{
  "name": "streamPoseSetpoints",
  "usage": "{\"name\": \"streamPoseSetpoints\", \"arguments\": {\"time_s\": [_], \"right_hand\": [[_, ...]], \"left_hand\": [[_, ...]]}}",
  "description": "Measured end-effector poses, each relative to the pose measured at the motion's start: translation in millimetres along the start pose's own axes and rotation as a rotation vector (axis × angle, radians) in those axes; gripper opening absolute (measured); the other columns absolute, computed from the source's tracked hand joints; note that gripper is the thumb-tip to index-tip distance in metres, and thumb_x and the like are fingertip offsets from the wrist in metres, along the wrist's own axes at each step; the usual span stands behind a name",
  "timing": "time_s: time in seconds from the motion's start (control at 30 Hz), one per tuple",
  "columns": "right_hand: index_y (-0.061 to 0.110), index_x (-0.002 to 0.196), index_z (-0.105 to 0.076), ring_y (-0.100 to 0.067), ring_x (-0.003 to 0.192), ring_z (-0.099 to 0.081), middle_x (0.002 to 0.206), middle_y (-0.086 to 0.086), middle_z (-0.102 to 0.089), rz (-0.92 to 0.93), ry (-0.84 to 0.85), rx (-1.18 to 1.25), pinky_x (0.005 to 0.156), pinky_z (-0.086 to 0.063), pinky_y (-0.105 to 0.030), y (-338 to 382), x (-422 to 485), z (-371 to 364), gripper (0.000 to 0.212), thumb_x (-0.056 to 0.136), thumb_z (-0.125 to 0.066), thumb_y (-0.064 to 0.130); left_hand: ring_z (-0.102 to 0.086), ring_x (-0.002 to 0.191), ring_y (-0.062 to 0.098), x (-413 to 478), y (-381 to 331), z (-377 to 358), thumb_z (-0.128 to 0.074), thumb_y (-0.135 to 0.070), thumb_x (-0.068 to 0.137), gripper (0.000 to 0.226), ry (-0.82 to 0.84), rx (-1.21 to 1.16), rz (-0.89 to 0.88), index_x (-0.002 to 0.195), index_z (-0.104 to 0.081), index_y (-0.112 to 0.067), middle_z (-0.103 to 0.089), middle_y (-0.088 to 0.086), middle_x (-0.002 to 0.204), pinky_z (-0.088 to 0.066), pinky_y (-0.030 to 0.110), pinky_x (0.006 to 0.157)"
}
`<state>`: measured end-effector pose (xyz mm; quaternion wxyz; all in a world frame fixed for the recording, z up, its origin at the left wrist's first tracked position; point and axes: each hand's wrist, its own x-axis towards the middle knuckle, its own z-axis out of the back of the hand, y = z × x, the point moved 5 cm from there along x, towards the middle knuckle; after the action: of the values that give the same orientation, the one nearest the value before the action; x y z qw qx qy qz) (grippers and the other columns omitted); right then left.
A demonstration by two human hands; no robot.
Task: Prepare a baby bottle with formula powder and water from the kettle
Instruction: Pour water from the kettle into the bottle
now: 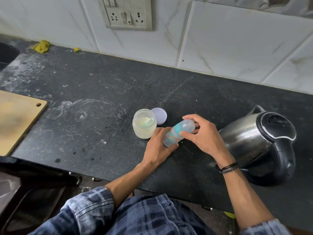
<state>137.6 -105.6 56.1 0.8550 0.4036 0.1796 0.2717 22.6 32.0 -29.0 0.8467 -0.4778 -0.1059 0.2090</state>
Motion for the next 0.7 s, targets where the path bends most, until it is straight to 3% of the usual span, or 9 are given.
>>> {"name": "streamPoseSetpoints", "arguments": {"time_s": [0.13,0.27,0.5,0.6,0.7], "right_hand": [[0.032,0.12,-0.07,-0.009,0.092,-0.072,0.105,0.013,-0.073,-0.056,-0.012,-0.064,0.085,-0.062,-0.041,-7,1,8,0.045,0.08,-0.089,0.031],[0.031,0.115,-0.07,-0.009,0.089,-0.07,0.1,0.014,-0.072,-0.098,-0.028,-0.1,0.083,-0.062,-0.04,-9,0,11,0.038,0.081,-0.086,0.038],[0.029,0.106,-0.072,-0.01,0.083,-0.068,0.09,0.014,-0.071,-0.149,-0.037,-0.142,0.079,-0.059,-0.038,-7,-3,11,0.029,0.083,-0.083,0.044],[0.029,0.112,-0.072,-0.015,0.087,-0.068,0.096,0.012,-0.071,-0.136,-0.03,-0.121,0.085,-0.059,-0.043,-2,-3,8,0.033,0.084,-0.083,0.043],[0.028,0.122,-0.069,-0.017,0.097,-0.066,0.11,0.007,-0.07,-0.076,-0.015,-0.133,0.09,-0.057,-0.045,6,-3,3,0.044,0.083,-0.085,0.041]], "left_hand": [[-0.052,0.107,0.003,1,-2,0,-0.082,-0.031,0.081,0.061,0.011,0.016,-0.018,0.137,-0.058,-0.028,-0.052,-0.01,0.126,-0.036,0.009,0.087],[-0.053,0.112,0.009,1,-5,-1,-0.084,-0.03,0.081,0.063,0.015,0.044,-0.027,0.138,-0.058,-0.024,-0.051,-0.006,0.127,-0.043,0.02,0.093],[-0.054,0.116,0.007,-1,-5,-1,-0.082,-0.031,0.081,0.063,0.018,0.074,-0.054,0.139,-0.058,-0.023,-0.058,-0.006,0.134,-0.043,0.023,0.096],[-0.055,0.117,0.006,-2,-4,-1,-0.082,-0.034,0.083,0.065,0.03,0.061,-0.03,0.141,-0.055,-0.023,-0.058,-0.008,0.136,-0.045,0.022,0.097],[-0.054,0.112,0.001,-2,-3,1,-0.082,-0.035,0.083,0.065,0.024,0.03,-0.003,0.14,-0.054,-0.025,-0.058,-0.014,0.132,-0.04,0.011,0.091]]}}
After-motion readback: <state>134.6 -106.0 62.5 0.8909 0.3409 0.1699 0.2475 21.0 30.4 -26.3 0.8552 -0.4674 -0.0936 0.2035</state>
